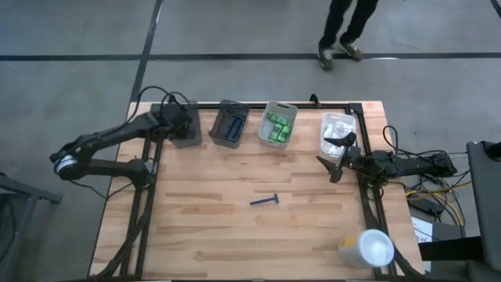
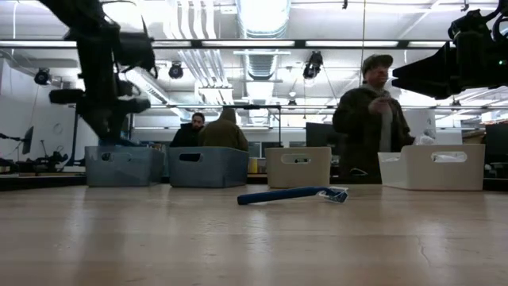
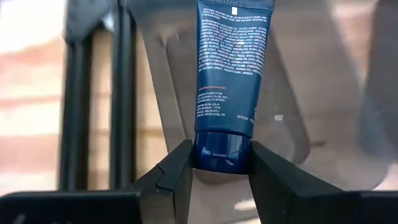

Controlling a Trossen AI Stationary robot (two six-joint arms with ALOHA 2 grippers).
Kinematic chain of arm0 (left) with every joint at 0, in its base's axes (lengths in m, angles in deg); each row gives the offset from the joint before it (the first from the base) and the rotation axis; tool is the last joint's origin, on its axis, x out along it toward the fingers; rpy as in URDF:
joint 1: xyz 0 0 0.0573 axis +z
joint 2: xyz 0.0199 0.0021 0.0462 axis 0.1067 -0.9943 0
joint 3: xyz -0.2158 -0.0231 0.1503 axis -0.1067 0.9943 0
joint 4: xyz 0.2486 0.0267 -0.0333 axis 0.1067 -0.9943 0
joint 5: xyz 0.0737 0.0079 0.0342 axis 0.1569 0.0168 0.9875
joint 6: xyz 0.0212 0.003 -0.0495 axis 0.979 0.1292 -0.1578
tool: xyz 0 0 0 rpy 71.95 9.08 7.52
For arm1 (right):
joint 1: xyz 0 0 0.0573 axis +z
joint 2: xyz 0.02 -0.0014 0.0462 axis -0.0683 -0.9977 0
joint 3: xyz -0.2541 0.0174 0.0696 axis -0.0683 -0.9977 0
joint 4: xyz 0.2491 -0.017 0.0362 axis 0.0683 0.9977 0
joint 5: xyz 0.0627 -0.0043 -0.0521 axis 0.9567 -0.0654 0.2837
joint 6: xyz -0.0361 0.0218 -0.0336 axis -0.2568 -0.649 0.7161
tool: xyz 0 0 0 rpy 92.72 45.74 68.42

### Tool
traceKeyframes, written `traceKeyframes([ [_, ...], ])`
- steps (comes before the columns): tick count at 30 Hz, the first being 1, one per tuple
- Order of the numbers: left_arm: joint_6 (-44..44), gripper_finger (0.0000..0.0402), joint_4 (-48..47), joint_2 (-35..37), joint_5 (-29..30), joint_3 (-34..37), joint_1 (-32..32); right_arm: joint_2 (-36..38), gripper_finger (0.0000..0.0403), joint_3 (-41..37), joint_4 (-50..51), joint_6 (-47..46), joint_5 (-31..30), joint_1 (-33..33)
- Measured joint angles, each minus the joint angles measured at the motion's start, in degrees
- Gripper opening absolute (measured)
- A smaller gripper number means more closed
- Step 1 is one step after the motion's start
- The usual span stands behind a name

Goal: Pick & Place Travel size toiletries
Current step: Put the blue shave cream into the left black bin

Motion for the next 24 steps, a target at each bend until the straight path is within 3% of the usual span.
traceKeyframes([
  [9,-2.26,0.0131,6.46,-0.55,-4.83,7.06,0.04,0.0,0.0364,0.0,-0.01,-0.04,0.0,0.0],
  [14,-1.91,0.0131,7.93,-1.08,-7.24,7.37,1.05,0.0,0.0364,0.0,0.0,-0.05,0.0,0.0],
  [19,-1.1,0.0131,8.04,-3.6,-14.82,7.44,3.94,0.0,0.0363,0.0,-0.02,-0.05,0.0,-0.02],
  [24,-0.23,0.0131,8.71,-6.18,-15.33,7.4,4.92,0.0,0.0364,0.01,-0.01,0.06,0.0,-0.02],
])
